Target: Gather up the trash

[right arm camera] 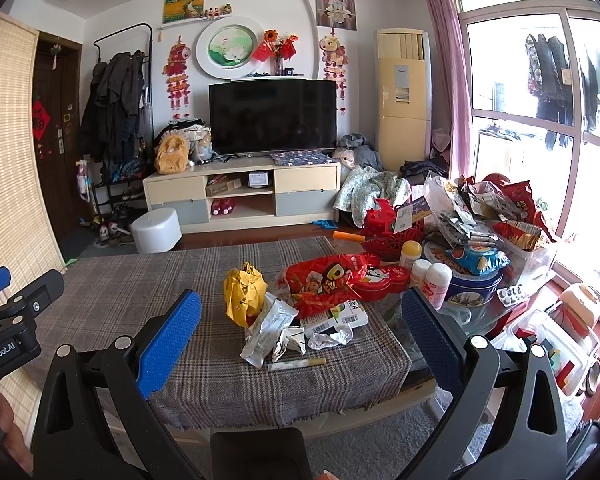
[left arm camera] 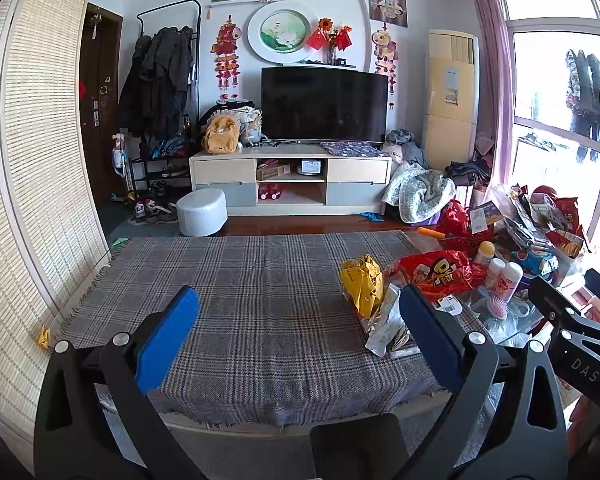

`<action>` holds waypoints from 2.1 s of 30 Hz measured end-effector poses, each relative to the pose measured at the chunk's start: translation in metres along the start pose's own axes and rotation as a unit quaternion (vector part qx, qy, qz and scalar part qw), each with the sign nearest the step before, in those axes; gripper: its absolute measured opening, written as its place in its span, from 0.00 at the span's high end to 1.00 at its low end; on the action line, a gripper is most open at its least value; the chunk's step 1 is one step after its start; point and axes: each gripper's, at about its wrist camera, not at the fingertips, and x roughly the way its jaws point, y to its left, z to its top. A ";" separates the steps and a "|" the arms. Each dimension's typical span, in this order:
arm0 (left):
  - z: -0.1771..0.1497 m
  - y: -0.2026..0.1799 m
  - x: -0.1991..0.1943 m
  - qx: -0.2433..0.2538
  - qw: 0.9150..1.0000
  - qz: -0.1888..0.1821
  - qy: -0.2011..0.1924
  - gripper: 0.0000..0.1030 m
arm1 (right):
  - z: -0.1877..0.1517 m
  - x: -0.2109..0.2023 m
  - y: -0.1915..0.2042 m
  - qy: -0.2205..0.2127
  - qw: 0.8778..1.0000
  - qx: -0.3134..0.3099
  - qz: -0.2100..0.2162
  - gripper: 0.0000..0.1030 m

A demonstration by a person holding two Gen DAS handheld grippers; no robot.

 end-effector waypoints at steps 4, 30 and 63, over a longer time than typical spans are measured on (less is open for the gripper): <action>0.002 -0.002 0.000 0.000 1.000 0.001 0.000 0.07 | 0.000 0.000 0.000 0.000 1.000 0.000 0.000 0.03; 0.004 0.003 -0.004 -0.002 1.000 0.001 -0.001 0.07 | 0.002 0.001 -0.003 -0.001 1.000 0.001 0.000 0.03; 0.010 -0.008 0.118 0.026 0.995 -0.023 0.090 0.08 | -0.016 0.106 -0.025 0.070 0.997 0.007 -0.018 0.03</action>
